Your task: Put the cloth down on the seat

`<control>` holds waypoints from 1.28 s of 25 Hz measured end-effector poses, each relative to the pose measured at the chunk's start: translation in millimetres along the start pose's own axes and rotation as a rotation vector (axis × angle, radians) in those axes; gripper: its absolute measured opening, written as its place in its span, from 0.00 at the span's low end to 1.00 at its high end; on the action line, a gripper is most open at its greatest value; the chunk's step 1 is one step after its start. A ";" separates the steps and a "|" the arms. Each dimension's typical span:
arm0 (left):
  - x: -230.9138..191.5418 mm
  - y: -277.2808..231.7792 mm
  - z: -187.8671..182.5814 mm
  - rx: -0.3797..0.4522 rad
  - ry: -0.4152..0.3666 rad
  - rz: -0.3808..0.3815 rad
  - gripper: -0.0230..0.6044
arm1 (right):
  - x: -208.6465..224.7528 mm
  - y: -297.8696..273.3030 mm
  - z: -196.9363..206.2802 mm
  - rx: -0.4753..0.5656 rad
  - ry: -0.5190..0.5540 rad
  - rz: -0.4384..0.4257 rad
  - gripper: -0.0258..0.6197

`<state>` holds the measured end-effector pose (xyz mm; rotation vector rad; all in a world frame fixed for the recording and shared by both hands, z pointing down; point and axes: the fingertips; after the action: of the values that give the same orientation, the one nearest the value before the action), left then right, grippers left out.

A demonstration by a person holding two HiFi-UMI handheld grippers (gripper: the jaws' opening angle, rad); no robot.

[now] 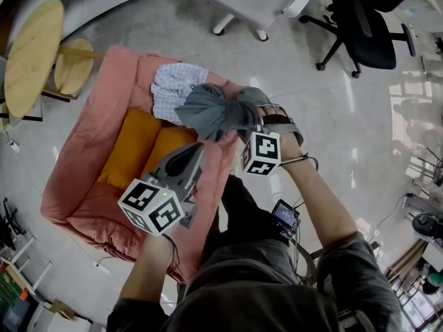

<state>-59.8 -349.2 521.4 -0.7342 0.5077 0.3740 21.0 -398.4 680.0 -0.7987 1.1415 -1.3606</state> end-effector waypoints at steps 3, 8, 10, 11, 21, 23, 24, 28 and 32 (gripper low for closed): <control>3.4 9.3 -3.4 0.007 -0.008 0.014 0.05 | 1.1 36.2 -4.3 0.110 -0.139 0.040 0.54; 15.5 30.2 -9.5 0.023 -0.042 0.036 0.05 | 3.5 108.0 -28.4 0.396 -0.450 0.080 0.54; 22.7 38.3 -13.8 0.035 -0.063 0.043 0.05 | 4.0 137.0 -38.7 0.531 -0.565 0.087 0.52; 27.0 42.2 -15.6 0.039 -0.074 0.047 0.05 | 4.9 152.1 -42.7 0.605 -0.626 0.092 0.47; 70.8 77.4 -27.2 0.076 -0.215 0.062 0.05 | -3.9 252.7 -69.0 1.021 -0.914 0.033 0.07; 77.1 84.5 -28.7 0.084 -0.234 0.063 0.05 | -8.2 261.1 -73.7 1.036 -0.905 0.028 0.06; 79.1 87.8 -29.6 0.088 -0.242 0.062 0.05 | -9.5 264.7 -75.7 1.046 -0.904 0.027 0.06; 84.8 96.3 -34.2 0.102 -0.262 0.055 0.05 | -11.1 276.8 -82.4 1.087 -0.910 0.013 0.06; 90.4 98.9 -36.1 0.112 -0.277 0.053 0.05 | -16.6 280.9 -85.9 1.067 -0.883 0.010 0.06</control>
<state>-45.5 -293.9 394.9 -0.5504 0.2837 0.4845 32.9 -338.1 392.3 -0.4662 -0.2973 -1.1634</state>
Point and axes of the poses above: the fingertips, and each gripper's own axes: y backward along the fingers, x to its right, z out of its underside, and after that the axes turned 11 degrees about -z, right-handed
